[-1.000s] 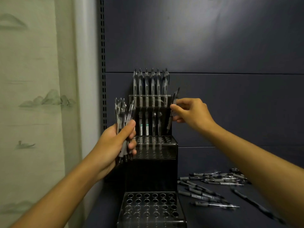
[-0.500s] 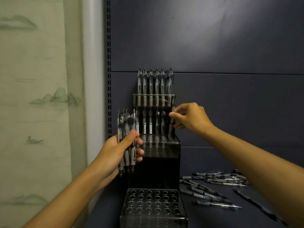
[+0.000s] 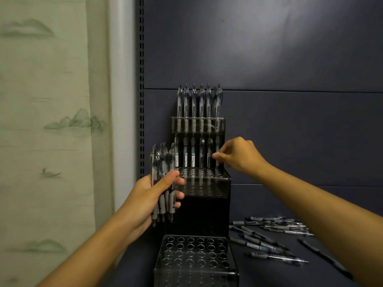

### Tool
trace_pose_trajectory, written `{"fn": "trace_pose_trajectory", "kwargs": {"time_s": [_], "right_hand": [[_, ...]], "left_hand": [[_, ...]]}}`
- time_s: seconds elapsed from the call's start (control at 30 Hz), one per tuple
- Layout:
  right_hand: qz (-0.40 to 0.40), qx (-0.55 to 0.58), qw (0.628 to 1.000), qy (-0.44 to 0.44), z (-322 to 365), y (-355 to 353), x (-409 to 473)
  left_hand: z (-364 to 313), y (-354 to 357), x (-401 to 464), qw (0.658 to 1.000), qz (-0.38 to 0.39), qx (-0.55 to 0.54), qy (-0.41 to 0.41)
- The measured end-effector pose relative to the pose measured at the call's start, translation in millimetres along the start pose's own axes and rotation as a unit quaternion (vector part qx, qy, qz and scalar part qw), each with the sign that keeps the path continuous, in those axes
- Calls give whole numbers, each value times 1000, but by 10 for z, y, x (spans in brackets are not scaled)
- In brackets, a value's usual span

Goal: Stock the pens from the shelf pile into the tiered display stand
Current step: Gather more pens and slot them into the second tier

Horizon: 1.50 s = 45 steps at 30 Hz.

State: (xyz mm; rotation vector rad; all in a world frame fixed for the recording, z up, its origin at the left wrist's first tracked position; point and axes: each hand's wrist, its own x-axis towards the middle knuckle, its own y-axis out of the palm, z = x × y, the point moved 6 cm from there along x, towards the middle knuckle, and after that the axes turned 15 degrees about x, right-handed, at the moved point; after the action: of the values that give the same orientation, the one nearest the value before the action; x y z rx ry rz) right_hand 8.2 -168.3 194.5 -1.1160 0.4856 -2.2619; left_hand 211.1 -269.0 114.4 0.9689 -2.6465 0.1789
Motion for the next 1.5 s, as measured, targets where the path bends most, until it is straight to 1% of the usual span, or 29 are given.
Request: {"fn": "trace_pose_trajectory", "kwargs": {"time_s": [0.07,0.27,0.37,0.47,0.53,0.6,0.7,0.8,0.9,1.03,1.17,1.33,1.5], "right_hand": [[9,4,1000,8,-57,39,-22],[-11,4,1000,6,-42,-89,-112],[-20,61,997,-30,203,-178,-212],[44,148,986,-63,571,-29,-373],[87,162,980,-81,761,124,-459],[107,165,976,-95,864,222,-506],[115,187,972,-87,868,281,-511],[98,227,967,-68,842,313,-488],[67,265,960,-63,915,281,-423],[15,336,939,-73,1055,101,-235],[-37,319,945,-64,1022,31,-14],[-41,259,963,-69,915,270,76],[-52,233,969,-69,778,400,108]], "left_hand": [[18,-7,-8,1000,1,2,-4],[7,23,-36,1000,16,6,6],[-58,52,-31,999,31,-1,15],[-112,104,-9,999,42,-3,24],[-143,144,8,998,48,-2,34],[-172,165,24,998,52,2,44],[-179,163,43,997,54,11,51],[-123,147,37,998,50,19,44],[-75,79,9,998,50,2,28],[-31,-182,-13,1000,1,-12,4],[88,-410,-74,999,-22,4,-25],[158,-586,-140,999,-29,19,-33],[140,-641,-165,999,-30,30,-29]]}}
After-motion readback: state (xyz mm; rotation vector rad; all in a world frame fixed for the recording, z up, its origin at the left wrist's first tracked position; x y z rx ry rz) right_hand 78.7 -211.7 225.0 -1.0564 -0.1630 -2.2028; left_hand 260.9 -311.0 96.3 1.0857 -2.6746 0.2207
